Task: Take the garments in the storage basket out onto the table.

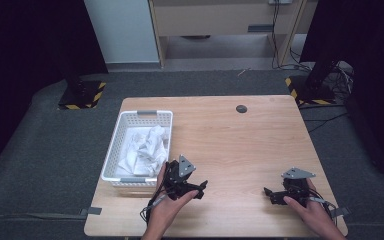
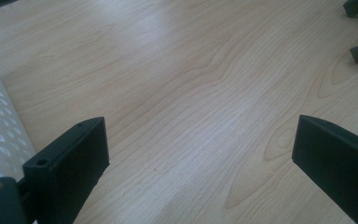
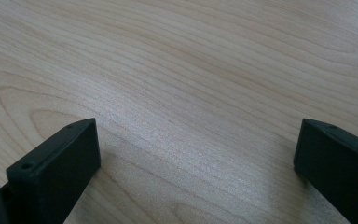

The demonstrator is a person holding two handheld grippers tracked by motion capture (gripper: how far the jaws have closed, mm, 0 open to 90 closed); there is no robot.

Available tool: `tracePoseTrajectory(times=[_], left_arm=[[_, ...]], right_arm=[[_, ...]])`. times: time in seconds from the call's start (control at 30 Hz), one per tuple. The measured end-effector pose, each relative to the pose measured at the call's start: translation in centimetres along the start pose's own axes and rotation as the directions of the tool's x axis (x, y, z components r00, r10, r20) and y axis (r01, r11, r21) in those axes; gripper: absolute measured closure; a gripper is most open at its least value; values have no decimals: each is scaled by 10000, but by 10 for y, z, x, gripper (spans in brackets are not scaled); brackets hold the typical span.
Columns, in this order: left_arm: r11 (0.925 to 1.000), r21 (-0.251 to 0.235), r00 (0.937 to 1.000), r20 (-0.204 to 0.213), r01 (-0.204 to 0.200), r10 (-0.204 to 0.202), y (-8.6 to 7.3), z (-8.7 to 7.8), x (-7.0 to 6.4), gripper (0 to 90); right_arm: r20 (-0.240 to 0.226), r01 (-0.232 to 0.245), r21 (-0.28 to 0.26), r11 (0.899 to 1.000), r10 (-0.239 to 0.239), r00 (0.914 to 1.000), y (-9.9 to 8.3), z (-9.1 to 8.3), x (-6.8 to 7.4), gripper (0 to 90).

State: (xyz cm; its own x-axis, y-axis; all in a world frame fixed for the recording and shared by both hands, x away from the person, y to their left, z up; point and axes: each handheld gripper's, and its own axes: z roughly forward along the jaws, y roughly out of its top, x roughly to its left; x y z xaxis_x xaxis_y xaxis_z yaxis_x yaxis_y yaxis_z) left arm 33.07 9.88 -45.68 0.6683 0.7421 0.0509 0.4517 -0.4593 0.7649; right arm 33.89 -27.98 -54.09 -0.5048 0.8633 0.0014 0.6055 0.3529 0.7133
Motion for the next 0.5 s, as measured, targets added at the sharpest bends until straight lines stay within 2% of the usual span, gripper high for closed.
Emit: tracePoseTrajectory(times=[0.5], left_arm=[[10000, -8, 9997, -235, -45, 45, 5, -13, 7, 34]], right_arm=[[-3, -31, 15, 10000, 31, 10000, 0, 0, 0, 5]])
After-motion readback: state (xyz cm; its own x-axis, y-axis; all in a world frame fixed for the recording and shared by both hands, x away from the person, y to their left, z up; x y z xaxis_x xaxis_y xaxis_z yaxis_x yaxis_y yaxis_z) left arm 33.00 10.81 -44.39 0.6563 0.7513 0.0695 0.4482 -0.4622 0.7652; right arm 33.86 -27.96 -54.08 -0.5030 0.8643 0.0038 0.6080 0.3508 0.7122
